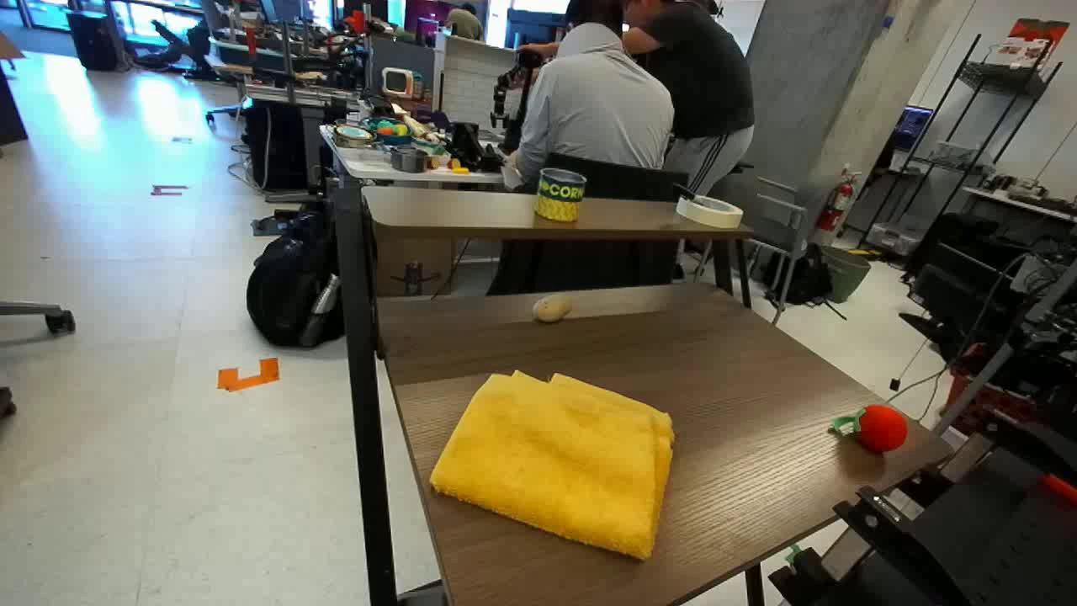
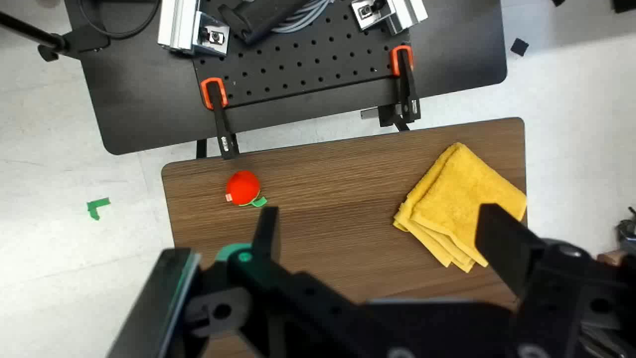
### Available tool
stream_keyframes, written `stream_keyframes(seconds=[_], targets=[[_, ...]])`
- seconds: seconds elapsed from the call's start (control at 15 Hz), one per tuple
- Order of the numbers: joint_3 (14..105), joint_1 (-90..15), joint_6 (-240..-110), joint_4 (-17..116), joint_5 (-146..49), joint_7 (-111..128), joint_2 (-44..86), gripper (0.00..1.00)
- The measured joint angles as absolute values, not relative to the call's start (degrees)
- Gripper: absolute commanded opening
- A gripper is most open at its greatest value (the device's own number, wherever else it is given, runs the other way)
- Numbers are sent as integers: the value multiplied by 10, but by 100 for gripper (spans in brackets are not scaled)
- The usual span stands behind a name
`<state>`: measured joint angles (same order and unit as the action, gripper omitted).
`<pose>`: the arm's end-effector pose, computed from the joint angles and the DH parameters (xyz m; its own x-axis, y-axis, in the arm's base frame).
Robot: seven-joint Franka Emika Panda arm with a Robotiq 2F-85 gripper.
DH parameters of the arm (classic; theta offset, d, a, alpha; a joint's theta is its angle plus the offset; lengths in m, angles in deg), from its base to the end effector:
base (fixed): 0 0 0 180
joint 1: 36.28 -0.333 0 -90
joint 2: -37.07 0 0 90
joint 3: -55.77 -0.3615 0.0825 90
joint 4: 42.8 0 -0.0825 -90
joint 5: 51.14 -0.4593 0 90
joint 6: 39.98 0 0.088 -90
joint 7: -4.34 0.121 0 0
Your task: Move the potato to the right side of the table
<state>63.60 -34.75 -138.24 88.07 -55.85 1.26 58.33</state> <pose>0.4638 -0.0709 0.4865 0.9760 -0.0997 -0.1936 -0.1275 -0.9823 -0.1370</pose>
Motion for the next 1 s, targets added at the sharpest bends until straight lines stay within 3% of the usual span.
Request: stream_keyframes(seconds=[0.33,0.8,1.0], targets=[[634,-347,-1408,884,-561,16,582,100],[609,-360,-1739,917,-592,-12,523,100],[600,-367,-1779,920,-594,-16,492,100]])
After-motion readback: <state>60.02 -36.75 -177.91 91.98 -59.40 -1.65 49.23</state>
